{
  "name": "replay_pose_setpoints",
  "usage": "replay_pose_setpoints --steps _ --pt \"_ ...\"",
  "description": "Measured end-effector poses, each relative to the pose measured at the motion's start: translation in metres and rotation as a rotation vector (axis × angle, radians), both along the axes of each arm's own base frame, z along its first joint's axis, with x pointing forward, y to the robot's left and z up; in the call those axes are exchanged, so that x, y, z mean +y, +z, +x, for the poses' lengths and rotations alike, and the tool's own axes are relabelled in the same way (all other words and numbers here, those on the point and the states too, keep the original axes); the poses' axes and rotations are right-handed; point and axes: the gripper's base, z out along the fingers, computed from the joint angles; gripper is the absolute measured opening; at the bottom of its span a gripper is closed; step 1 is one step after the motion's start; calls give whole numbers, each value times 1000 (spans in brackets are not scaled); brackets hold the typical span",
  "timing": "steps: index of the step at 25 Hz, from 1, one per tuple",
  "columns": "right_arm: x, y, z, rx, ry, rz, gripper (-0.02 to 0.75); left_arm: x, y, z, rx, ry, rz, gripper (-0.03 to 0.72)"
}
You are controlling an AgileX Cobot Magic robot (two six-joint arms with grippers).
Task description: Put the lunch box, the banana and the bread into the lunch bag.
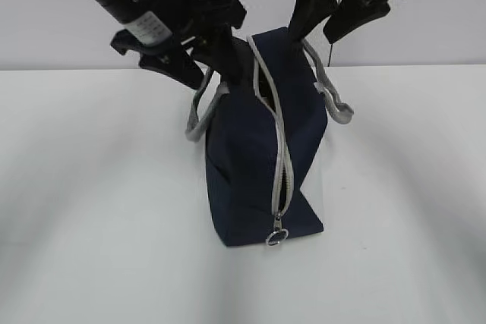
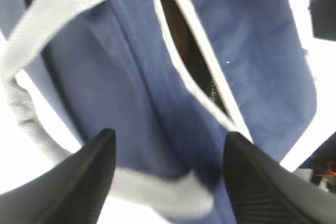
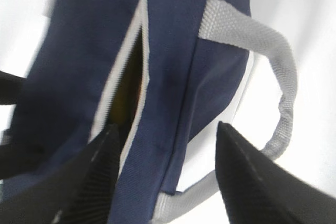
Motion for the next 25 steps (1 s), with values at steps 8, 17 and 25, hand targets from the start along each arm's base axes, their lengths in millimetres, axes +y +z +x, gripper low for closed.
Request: replay_pose_setpoints --steps 8,17,25 --pt "-14 18 -52 -8 2 9 430 25 47 -32 -151 -20 38 449" --pt "-28 -32 -130 -84 170 63 431 40 26 -88 -196 -113 72 448" --pt "-27 -93 -181 -104 445 173 433 52 26 -112 -254 -159 77 447"
